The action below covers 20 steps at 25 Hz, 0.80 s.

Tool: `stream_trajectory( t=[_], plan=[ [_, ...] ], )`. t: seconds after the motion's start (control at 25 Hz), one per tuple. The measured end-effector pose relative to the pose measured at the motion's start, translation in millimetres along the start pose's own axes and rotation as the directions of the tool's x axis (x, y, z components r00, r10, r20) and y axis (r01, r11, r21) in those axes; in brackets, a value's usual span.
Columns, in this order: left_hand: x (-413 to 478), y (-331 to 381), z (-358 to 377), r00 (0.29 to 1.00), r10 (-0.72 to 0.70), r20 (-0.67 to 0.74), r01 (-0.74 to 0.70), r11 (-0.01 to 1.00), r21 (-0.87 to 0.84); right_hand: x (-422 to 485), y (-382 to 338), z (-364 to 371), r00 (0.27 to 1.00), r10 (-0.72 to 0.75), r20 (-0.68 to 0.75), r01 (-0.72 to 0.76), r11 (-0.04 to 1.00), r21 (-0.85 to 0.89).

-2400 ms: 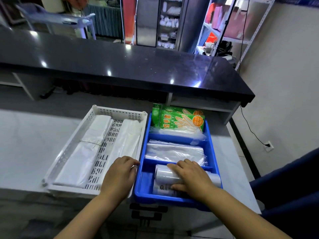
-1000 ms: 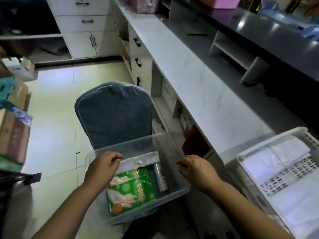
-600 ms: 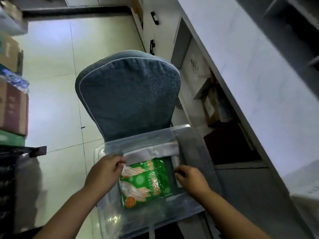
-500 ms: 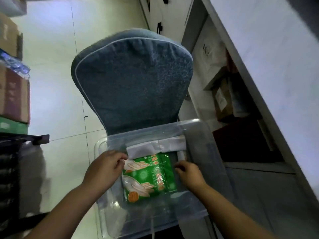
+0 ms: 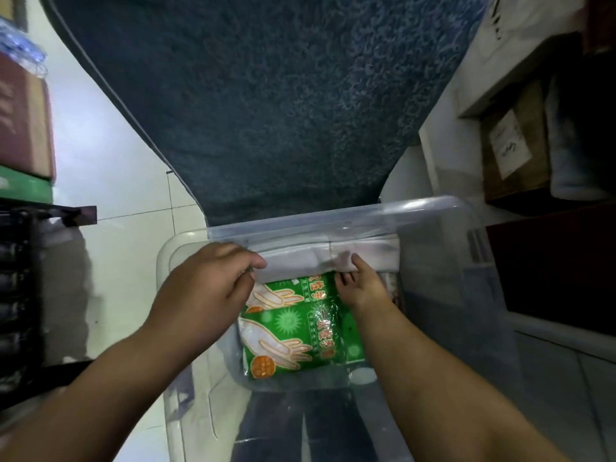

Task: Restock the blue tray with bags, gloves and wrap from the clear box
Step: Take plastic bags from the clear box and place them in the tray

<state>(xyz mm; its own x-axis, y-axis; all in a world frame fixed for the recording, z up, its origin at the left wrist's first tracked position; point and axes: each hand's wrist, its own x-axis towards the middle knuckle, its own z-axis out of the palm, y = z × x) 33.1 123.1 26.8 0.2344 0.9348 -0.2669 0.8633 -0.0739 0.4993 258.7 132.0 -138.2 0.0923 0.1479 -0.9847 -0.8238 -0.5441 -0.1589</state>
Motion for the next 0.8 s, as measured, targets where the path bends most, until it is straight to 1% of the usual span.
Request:
stream_trajectory(
  t=[0.04, 0.12, 0.16, 0.32, 0.4, 0.44, 0.52, 0.6, 0.72, 0.8],
  plan=[
    [-1.0, -0.1, 1.1, 1.0, 0.0, -0.009, 0.0, 1.0, -0.011, -0.4, -1.0, 3.6, 1.0, 0.013, -0.022, -0.012, 1.0, 0.007],
    [-3.7, 0.0, 1.1, 1.0, 0.004, -0.013, -0.004, 1.0, -0.02, -8.6, -0.1, 5.5, 0.998, 0.0, -0.057, -0.002, 0.999, -0.032],
    [-5.4, 0.0, -0.3, 1.0, 0.001, -0.006, -0.001, 1.0, -0.021, -17.4, 1.3, 3.8, 0.999, -0.019, -0.042, 0.017, 0.999, -0.038],
    [-7.3, 6.3, -12.1, 1.0, -0.03, -0.002, 0.03, 0.998, -0.049, -63.7, -0.9, -8.5, 0.991, -0.128, 0.049, 0.126, 0.991, 0.036],
    [-5.5, 15.3, -25.9, 0.999, -0.037, -0.03, 0.034, 0.995, -0.095, -94.9, -10.6, -15.9, 0.964, -0.245, 0.1, 0.249, 0.968, -0.022],
    [-5.0, 21.2, -33.5, 0.999, -0.034, -0.043, 0.028, 0.993, -0.114, -111.8, -15.7, -19.4, 0.936, -0.327, 0.131, 0.338, 0.938, -0.077],
    [-3.5, 38.3, -46.7, 1.0, -0.003, -0.023, 0.0, 0.993, -0.119, -150.1, -26.7, -27.8, 0.847, -0.495, 0.197, 0.527, 0.831, -0.179],
    [0.1, 64.6, -53.4, 0.996, 0.081, 0.025, -0.078, 0.991, -0.105, -194.5, -36.4, -35.7, 0.752, -0.594, 0.286, 0.657, 0.716, -0.238],
    [4.0, 117.6, -59.3, 0.977, 0.193, 0.092, -0.178, 0.973, -0.147, -267.0, -46.8, -47.4, 0.651, -0.658, 0.38, 0.755, 0.615, -0.229],
    [3.6, 153.4, -64.5, 0.962, 0.221, 0.158, -0.176, 0.951, -0.254, -311.6, -55.4, -60.2, 0.6, -0.688, 0.409, 0.794, 0.573, -0.2]
  ],
)
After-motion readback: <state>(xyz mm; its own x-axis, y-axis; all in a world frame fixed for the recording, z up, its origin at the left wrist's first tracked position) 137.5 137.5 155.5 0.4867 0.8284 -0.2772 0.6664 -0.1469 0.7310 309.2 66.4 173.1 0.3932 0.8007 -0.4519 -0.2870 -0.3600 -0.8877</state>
